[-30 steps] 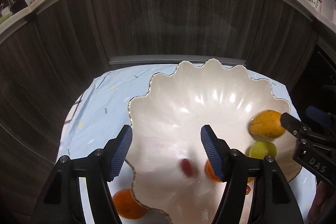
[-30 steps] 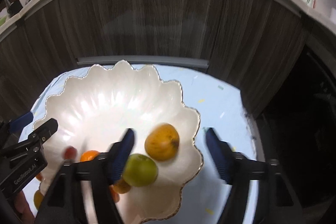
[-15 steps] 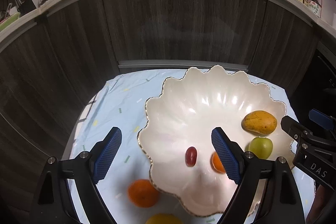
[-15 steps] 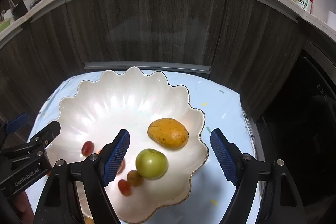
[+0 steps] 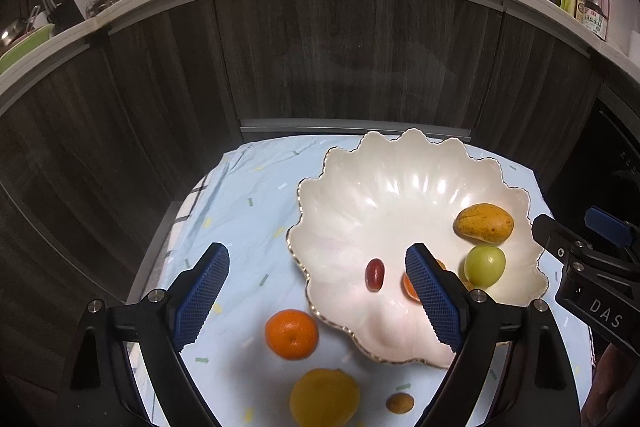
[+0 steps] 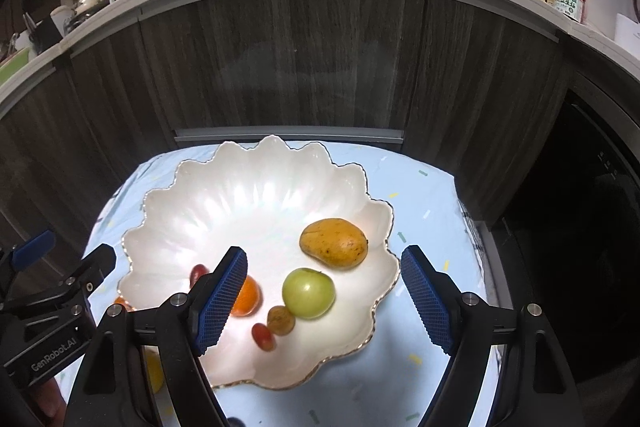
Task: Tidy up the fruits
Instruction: 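Withdraw both tools from the bowl toward the lemon, longan and blueberry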
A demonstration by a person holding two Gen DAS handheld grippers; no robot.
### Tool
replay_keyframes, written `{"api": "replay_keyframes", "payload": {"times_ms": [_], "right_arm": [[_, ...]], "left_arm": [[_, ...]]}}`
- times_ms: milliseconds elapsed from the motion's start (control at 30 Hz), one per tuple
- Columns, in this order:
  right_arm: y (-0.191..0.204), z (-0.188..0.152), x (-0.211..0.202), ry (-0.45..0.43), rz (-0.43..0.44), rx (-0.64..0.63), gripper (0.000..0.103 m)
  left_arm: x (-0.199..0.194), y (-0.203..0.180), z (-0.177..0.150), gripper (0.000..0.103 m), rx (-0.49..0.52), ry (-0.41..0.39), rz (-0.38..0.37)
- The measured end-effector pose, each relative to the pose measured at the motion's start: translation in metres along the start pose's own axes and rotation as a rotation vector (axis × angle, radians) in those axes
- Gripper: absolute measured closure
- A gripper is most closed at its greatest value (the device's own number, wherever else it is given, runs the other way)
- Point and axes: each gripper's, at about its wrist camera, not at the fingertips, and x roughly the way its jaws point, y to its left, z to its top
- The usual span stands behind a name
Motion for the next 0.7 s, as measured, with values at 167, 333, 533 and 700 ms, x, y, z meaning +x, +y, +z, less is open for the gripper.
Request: {"api": "replay_keyframes", "payload": {"times_ms": [167, 333, 533, 700], "right_arm": [[0.003, -0.004, -0.010, -0.006, -0.001, 0.006, 0.023], [0.007, -0.008, -0.021, -0.016, 0.001, 0.010, 0.023], [0.014, -0.012, -0.032, -0.020, -0.001, 0.004, 0.023], [0.017, -0.017, -0.042, -0.025, 0.003, 0.004, 0.023]], "left_arm": [[-0.009, 0.004, -0.006, 0.013, -0.003, 0.002, 0.007], [-0.017, 0.008, -0.013, 0.013, -0.012, 0.003, 0.006], [-0.031, 0.015, -0.021, 0.013, -0.016, -0.010, 0.009], [-0.042, 0.018, -0.027, 0.013, -0.011, -0.014, 0.009]]}}
